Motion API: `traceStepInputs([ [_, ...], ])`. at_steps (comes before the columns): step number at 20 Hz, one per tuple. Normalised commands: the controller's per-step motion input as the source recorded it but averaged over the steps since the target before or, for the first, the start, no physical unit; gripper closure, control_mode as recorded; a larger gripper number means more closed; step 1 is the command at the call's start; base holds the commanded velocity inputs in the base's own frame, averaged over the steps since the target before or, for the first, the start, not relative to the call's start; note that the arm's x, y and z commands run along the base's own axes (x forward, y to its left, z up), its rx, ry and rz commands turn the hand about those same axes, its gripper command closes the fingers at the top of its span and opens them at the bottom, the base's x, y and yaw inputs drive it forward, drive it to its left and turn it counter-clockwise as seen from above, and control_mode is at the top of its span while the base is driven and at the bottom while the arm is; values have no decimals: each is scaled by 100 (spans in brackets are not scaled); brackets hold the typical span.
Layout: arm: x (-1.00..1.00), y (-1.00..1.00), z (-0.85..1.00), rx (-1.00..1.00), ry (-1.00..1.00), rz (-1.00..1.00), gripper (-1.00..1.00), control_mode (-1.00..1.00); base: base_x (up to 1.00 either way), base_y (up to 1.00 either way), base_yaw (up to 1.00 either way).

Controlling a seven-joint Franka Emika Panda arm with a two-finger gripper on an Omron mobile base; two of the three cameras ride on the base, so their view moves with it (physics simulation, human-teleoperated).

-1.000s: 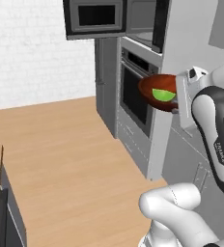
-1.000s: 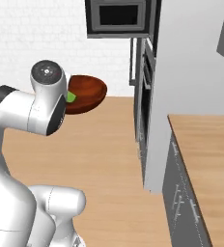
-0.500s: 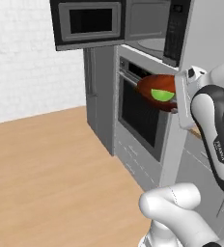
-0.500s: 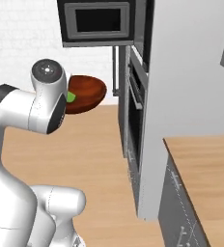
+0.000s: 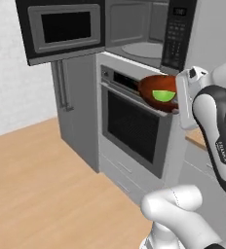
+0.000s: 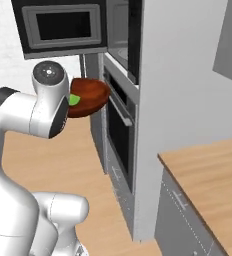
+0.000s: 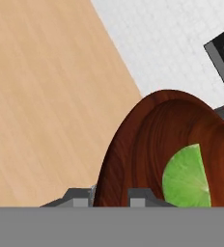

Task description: Pick the lemon wedge from the sink and place it in the bowl. Then pick the bowl and place it in the microwave. Then close the microwave door and press the start button.

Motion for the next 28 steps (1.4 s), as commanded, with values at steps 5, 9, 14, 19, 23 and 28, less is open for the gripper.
traceStepInputs([
  [5, 0, 0, 0, 0, 0, 0, 100, 100, 43, 97, -40],
  [9, 0, 0, 0, 0, 0, 0, 100, 100, 12, 76, -31],
  [14, 0, 0, 0, 0, 0, 0, 100, 100, 23, 33, -29],
  [19, 0, 0, 0, 0, 0, 0, 100, 100, 58, 42, -27],
  [23, 0, 0, 0, 0, 0, 0, 100, 100, 56, 54, -24],
  [28, 0, 0, 0, 0, 0, 0, 100, 100, 61, 9, -19],
])
